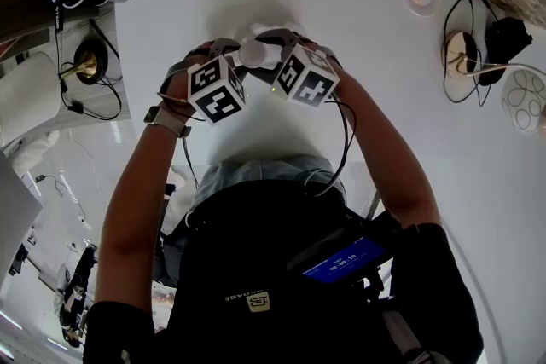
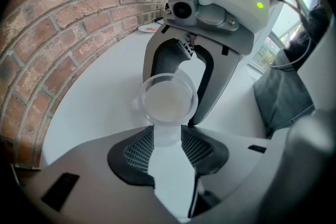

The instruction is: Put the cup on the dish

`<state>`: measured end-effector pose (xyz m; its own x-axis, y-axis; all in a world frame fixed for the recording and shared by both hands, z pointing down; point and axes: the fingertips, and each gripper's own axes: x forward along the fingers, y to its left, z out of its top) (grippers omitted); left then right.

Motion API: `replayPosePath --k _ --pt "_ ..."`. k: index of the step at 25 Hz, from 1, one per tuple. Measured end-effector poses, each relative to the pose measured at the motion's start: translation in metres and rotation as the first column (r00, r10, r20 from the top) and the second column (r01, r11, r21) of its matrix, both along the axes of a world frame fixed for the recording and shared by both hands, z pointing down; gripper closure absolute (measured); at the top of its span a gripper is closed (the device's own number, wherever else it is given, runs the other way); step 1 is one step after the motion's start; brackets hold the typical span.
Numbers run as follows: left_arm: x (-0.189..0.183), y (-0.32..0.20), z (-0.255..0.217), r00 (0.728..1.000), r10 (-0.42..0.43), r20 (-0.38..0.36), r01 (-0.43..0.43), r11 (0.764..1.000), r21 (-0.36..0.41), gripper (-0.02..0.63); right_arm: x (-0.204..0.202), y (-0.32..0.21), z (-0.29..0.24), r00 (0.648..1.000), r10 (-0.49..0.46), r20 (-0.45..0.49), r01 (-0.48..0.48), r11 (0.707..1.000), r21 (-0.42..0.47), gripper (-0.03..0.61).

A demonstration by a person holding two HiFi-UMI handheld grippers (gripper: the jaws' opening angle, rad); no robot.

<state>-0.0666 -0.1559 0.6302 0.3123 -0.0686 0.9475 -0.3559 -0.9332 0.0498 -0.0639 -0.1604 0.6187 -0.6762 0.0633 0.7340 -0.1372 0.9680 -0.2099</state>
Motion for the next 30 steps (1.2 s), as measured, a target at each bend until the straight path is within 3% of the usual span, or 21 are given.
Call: replayPosePath --k 10,17,23,30 --pt "-0.008 0.008 0.003 0.999 -0.033 -0.021 0.033 0.999 -0.018 0.451 0.009 0.001 0.002 0.999 0.037 0.01 -0.037 0.999 -0.011 0.334" --pt "-0.003 -0.004 -0.01 0.971 -0.172 -0.165 0.174 0.985 0.002 0.453 0.035 0.0 0.004 0.992 0.128 0.006 -0.127 0.991 -0.052 0.334" --pt "0.01 -0.004 -0.014 0.981 -0.097 -0.165 0.107 0.993 0.052 0.456 0.036 -0.003 -0.006 0.988 0.154 0.029 -0.153 0.988 -0.026 0.337" --pt "0.017 -0.006 -0.013 0.979 -0.111 -0.171 0.123 0.991 0.059 0.456 0.034 -0.003 -0.007 0.986 0.156 0.049 -0.155 0.988 -0.021 0.337"
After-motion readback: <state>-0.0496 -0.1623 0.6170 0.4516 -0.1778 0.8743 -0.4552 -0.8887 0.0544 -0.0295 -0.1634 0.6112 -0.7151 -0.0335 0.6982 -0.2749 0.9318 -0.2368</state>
